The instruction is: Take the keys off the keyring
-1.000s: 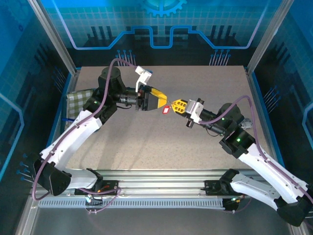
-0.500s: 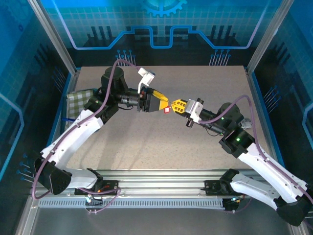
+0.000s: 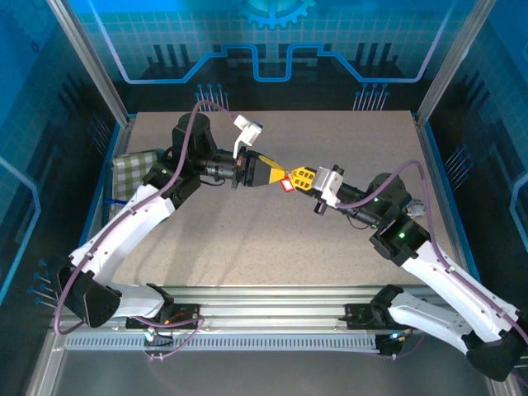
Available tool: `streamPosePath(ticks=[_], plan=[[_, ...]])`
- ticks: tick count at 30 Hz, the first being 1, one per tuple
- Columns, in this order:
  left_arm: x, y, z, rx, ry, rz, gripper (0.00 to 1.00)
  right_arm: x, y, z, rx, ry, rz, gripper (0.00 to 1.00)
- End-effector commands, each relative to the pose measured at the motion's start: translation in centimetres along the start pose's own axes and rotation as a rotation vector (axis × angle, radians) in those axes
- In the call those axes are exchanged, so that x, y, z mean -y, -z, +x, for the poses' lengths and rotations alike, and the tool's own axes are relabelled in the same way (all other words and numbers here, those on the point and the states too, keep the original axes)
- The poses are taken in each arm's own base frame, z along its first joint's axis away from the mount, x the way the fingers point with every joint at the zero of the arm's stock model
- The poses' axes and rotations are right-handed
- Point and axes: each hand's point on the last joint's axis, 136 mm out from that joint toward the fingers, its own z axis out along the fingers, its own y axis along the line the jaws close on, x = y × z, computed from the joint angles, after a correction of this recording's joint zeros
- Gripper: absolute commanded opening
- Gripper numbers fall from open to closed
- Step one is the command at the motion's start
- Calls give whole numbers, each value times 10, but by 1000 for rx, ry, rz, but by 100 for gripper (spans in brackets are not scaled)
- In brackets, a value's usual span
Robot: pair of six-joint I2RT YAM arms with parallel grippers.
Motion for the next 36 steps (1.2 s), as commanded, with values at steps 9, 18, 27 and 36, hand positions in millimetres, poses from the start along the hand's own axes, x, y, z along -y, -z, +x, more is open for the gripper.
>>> streamPosePath(ticks=[9, 18, 27, 36], plan=[[6, -3, -12, 70, 22, 84, 0, 8, 13, -21, 110, 64, 59, 0], [6, 3, -25, 133, 57, 115, 0, -3, 19, -23, 118, 104, 42, 0], [3, 4, -27, 176, 62, 106, 0, -9, 10, -28, 75, 251, 126, 0], [6, 8, -21, 168, 44, 75, 0, -4, 5, -39, 91, 260, 185, 0]])
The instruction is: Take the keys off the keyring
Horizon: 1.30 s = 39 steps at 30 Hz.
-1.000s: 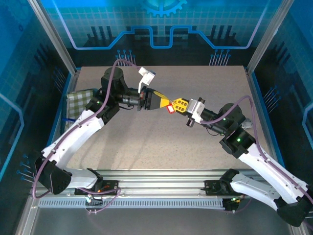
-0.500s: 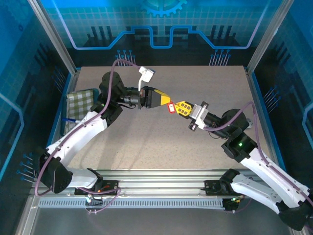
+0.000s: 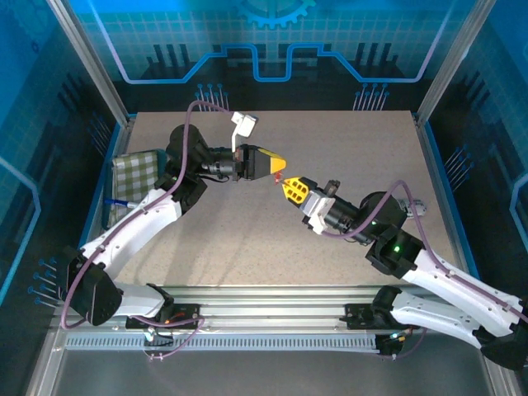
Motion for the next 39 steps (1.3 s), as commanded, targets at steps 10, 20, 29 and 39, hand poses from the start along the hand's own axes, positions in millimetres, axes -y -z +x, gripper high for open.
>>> streamPosePath(ticks=[10, 20, 29, 39], plan=[[1, 28, -11, 95, -83, -117, 47, 26, 6, -9, 8, -3, 74, 0], [15, 44, -6, 82, -220, -204, 72, 27, 9, -5, -5, -138, -27, 0], [17, 50, 14, -2, -422, -313, 82, 27, 9, 3, -30, -418, -249, 0], [19, 40, 22, 1, -650, -316, 85, 14, 13, -2, -3, -623, -481, 0]])
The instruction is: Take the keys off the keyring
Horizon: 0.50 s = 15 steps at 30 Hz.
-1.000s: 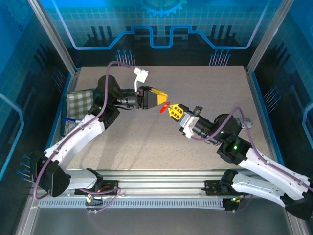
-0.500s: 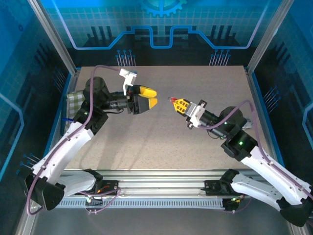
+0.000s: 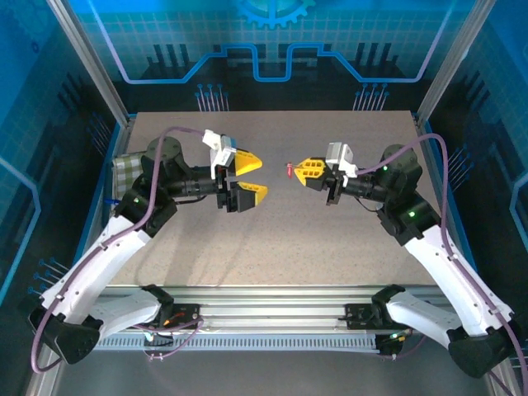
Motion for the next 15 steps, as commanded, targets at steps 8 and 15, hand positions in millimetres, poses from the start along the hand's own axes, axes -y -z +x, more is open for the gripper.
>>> streamPosePath(ticks=[8, 15], plan=[[6, -10, -1, 64, -246, 18, 77, -31, 3, -10, 19, -123, -214, 0], [12, -25, 1, 53, -248, 76, 76, -32, 1, -8, 38, -143, -237, 0]])
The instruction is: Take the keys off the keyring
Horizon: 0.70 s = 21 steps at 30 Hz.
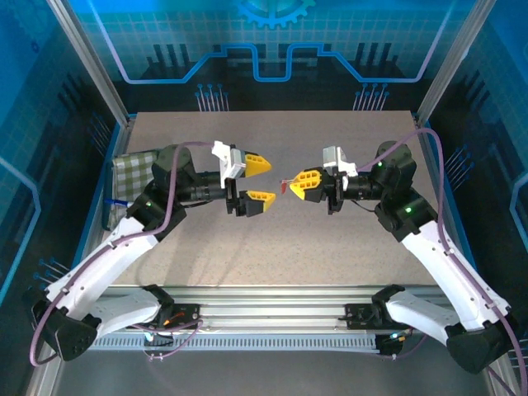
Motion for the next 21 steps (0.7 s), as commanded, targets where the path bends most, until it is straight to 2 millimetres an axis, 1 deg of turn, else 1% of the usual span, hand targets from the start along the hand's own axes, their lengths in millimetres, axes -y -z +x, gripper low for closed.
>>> streamPosePath(ticks=[1, 3, 5, 6, 7, 11, 16, 21], plan=[[5, -9, -12, 33, -41, 46, 75, -3, 1, -9, 32, -6, -36, 0], [8, -13, -16, 60, -15, 81, 73, -4, 0, -10, 39, -12, -53, 0], [9, -14, -19, 78, -4, 100, 63, -4, -1, -11, 48, -18, -64, 0], [8, -15, -21, 86, 1, 101, 61, -3, -1, -11, 49, -20, -63, 0], [6, -15, -23, 95, 0, 93, 61, -3, -1, -11, 50, -20, -63, 0], [10, -14, -30, 112, -23, 82, 51, -3, -1, -9, 47, -27, -59, 0], [21, -5, -33, 111, -53, 76, 53, -2, -1, -6, 41, -32, -59, 0], [34, -3, -32, 75, -18, 153, 51, 0, -2, -5, 38, -43, -59, 0]])
